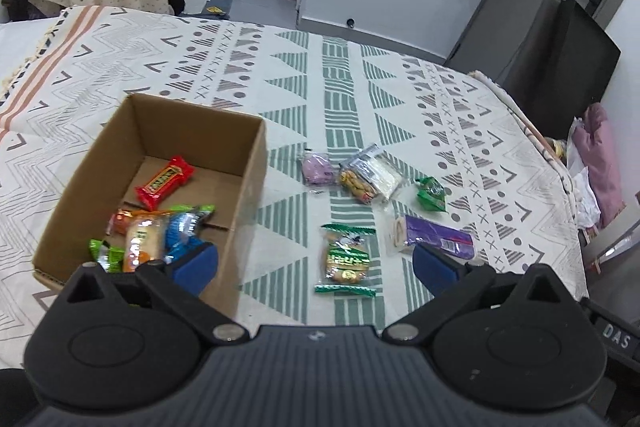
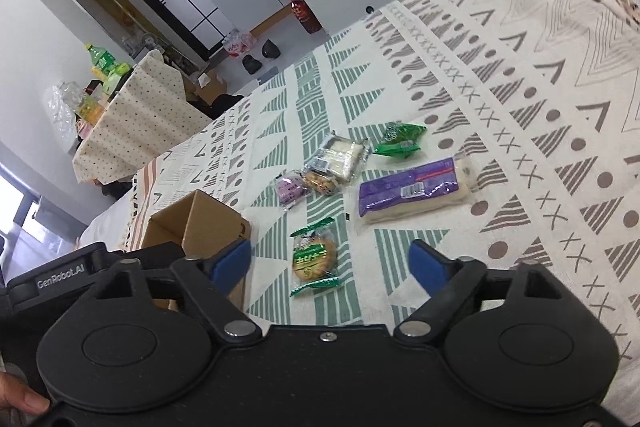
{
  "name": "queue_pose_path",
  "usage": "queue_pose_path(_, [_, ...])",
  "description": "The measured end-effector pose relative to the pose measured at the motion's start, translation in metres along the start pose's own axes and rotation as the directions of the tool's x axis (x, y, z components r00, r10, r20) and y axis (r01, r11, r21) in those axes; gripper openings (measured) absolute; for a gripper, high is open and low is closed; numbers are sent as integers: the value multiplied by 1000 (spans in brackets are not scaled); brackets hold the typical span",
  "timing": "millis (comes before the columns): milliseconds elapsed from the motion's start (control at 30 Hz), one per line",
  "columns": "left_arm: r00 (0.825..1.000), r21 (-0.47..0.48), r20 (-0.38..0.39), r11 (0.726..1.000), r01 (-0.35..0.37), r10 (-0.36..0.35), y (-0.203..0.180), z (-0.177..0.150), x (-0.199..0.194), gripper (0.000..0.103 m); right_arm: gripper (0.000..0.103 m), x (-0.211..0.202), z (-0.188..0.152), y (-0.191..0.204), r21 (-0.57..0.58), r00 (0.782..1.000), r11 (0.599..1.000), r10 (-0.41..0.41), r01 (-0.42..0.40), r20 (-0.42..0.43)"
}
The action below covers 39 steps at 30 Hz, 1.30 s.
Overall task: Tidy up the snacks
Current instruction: 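Withdraw both grippers from the box back to the snack pile, then grasp the round cracker pack with the left gripper while the right grasps the purple bread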
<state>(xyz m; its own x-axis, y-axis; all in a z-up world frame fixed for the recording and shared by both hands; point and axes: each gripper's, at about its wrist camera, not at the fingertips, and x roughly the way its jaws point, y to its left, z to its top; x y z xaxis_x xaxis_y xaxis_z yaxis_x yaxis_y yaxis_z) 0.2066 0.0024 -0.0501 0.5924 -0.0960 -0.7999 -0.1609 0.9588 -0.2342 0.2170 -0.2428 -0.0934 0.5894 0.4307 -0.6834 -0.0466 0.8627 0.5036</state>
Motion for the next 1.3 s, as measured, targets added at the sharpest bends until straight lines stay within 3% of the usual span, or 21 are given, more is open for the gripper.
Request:
queue_pose_path(100, [1000,30,-5,999,17,-16,-10,-1,5,103,80,5,1,-9,27,1000,1000,7,-7,0])
queue_pose_path(333, [999,58,-29,998,-17,19,-22,-1,24,102,78,20,5,-27,86,1000,996,13,-13,-9])
queue_pose_path(667, [998,47,-60,999,3,0,-31,3,58,98,73,52,14,-54,194,999,981,31,-24,-33])
queue_pose_path(1033, [988,41,-151,999,-9,15,-36,2,109,68,72,94,28,-81,289,997,957,0,21,-74])
queue_pose_path(1133, [986,46,-166,999,-12,20,-37,1,120,62,65,104,29,-85,303,996,953,8,21,-93])
queue_pose_path(1300, [980,40,-196,999,-24,31,-36,3,138,58,63,115,33,-91,317,996,948,-5,34,-91])
